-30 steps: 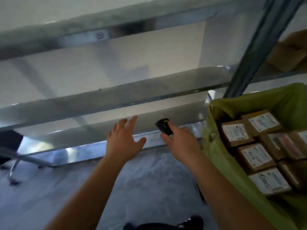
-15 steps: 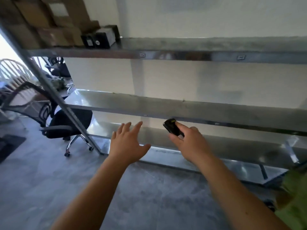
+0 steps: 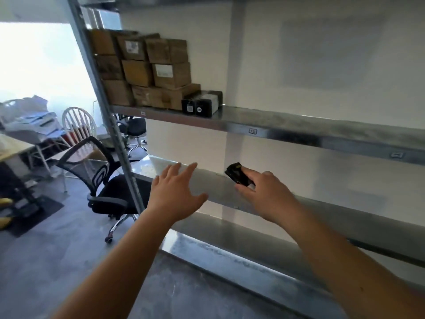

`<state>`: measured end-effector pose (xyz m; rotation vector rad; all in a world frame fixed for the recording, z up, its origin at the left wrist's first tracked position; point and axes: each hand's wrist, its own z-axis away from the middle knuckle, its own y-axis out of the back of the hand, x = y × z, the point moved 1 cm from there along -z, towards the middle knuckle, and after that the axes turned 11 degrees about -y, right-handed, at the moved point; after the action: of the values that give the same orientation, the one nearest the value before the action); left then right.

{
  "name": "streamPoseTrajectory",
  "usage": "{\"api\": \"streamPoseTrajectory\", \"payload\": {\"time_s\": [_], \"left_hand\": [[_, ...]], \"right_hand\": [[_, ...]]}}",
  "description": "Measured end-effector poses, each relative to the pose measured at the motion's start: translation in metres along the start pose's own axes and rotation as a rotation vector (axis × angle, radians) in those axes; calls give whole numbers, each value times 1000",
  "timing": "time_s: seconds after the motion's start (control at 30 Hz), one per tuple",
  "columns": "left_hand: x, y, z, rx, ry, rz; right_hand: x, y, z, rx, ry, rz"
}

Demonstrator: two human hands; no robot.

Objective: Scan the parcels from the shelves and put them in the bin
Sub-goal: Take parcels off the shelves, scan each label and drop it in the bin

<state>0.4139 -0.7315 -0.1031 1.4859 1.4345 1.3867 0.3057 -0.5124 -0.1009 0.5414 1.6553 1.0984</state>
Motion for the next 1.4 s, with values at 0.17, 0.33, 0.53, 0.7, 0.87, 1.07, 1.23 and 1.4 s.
{"api": "streamPoseTrajectory", "payload": {"time_s": [0.17, 0.33, 0.53, 0.7, 0.87, 1.07, 1.23, 1.4], "left_hand": [[-18, 21, -44, 54, 13, -5], [-28, 39, -110, 105, -9, -22], [-39, 53, -189, 178, -19, -18], [-45, 52, -240, 172, -3, 20], [-40, 49, -293, 185, -68, 32], [-50, 37, -335, 122, -42, -152], [-67, 34, -348, 165, -100, -107], [-79, 40, -350, 124, -186, -23]], "right_hand": [[-28, 15, -52, 26, 77, -45], [-51, 32, -114, 54, 178, -97], [-68, 44, -192, 94, 214, -95], [-73, 58, -236, 146, 155, -18], [-71, 63, -268, 160, 121, 11], [-70, 57, -286, 175, 53, 27], [-73, 51, -286, 219, -42, 25], [-79, 46, -276, 259, -122, 17]]}}
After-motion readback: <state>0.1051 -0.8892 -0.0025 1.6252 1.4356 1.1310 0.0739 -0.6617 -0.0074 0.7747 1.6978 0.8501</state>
